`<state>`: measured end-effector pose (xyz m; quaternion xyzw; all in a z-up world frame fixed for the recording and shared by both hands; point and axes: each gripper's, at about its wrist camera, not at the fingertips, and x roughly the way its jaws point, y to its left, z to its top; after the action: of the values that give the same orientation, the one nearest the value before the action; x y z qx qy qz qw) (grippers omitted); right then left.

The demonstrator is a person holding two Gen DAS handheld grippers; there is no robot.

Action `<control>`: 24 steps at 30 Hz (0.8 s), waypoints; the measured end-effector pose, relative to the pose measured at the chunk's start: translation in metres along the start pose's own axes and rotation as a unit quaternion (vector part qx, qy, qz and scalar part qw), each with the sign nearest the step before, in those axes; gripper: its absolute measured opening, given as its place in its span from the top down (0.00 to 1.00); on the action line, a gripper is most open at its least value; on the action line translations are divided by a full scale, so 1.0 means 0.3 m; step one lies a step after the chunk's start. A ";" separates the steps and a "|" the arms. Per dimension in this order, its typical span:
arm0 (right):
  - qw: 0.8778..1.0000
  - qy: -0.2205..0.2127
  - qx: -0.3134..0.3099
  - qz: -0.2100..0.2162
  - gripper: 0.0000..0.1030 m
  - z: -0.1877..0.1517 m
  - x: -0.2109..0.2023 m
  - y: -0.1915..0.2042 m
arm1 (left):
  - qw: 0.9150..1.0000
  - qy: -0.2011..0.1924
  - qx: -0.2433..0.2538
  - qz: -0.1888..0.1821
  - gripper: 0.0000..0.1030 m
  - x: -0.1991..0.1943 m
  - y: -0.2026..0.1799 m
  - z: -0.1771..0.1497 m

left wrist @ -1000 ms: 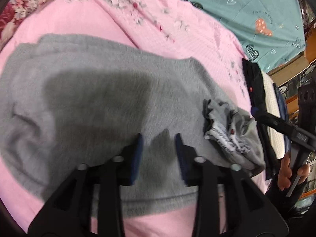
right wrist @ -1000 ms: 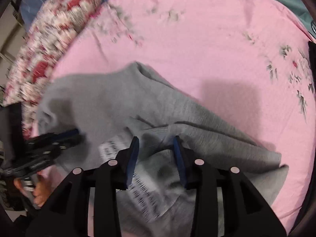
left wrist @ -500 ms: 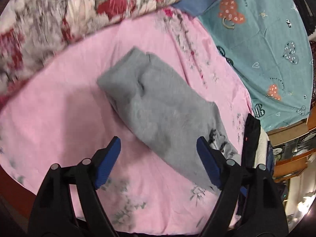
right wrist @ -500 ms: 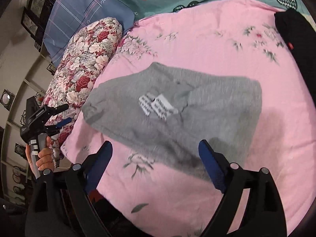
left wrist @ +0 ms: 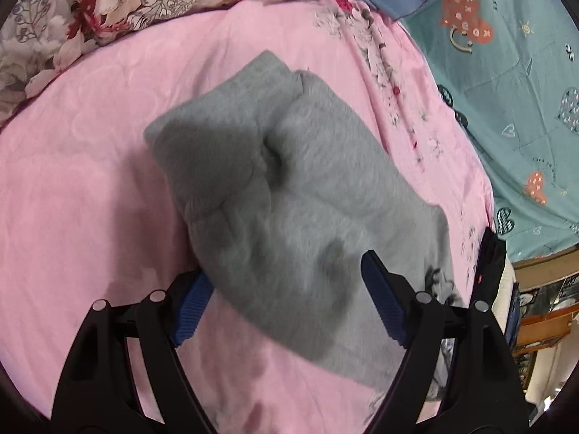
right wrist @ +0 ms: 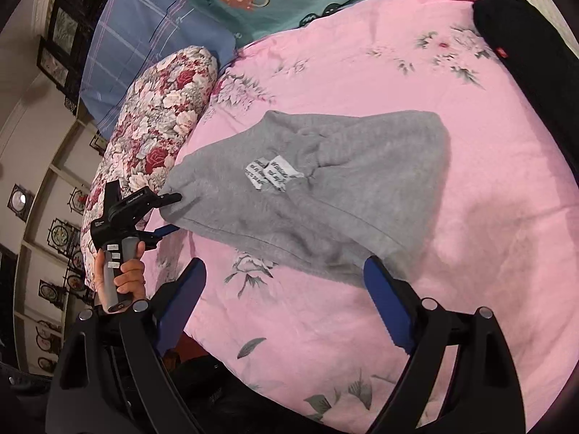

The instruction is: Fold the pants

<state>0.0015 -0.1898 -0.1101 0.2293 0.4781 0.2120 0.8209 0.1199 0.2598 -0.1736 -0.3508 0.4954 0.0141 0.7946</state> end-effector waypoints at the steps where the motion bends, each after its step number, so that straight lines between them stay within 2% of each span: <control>1: 1.000 -0.001 0.006 -0.002 0.13 -0.004 -0.003 -0.010 | 1.000 -0.005 -0.006 -0.005 0.18 0.004 0.002 0.015; 3: 1.000 0.002 0.019 -0.003 0.13 -0.013 -0.004 -0.031 | 1.000 -0.012 -0.009 -0.008 0.17 0.023 0.005 0.059; 6: 0.999 0.010 0.034 -0.003 0.13 -0.018 0.006 -0.044 | 1.000 -0.017 0.010 -0.012 0.10 0.061 -0.018 0.112; 8: 0.999 0.013 0.035 -0.006 0.13 -0.018 0.009 -0.041 | 0.999 -0.023 0.027 0.008 0.14 0.072 -0.047 0.118; 9: 0.999 0.013 0.033 -0.007 0.13 -0.018 0.010 -0.038 | 0.998 -0.028 0.041 0.024 0.38 0.073 -0.062 0.112; 10: 0.999 0.013 0.032 -0.008 0.13 -0.019 0.011 -0.034 | 0.997 -0.032 0.056 0.043 0.52 0.075 -0.070 0.107; 11: 0.999 0.014 0.031 -0.009 0.13 -0.018 0.013 -0.030 | 0.997 -0.035 0.060 0.039 0.55 0.069 -0.065 0.103; 13: 0.999 0.018 0.032 -0.014 0.13 -0.016 0.026 -0.025 | 0.998 -0.047 0.044 0.004 0.70 0.031 -0.033 0.102; 16: 0.999 0.033 0.032 -0.021 0.13 -0.004 0.065 -0.010 | 0.997 -0.061 0.044 -0.034 0.74 -0.023 -0.017 0.098; 19: 0.998 0.055 0.007 -0.023 0.13 0.041 0.132 0.053 | 0.994 -0.073 0.054 -0.059 0.76 -0.056 -0.022 0.090; 24: 0.991 0.078 -0.090 -0.054 0.13 0.179 0.315 0.228 | 0.988 -0.091 0.087 -0.087 0.78 -0.124 -0.064 0.077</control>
<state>0.0828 -0.0906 -0.1121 0.1110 0.5315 0.2266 0.8086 0.1262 0.2705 -0.1274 -0.3190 0.3882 -0.0669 0.8620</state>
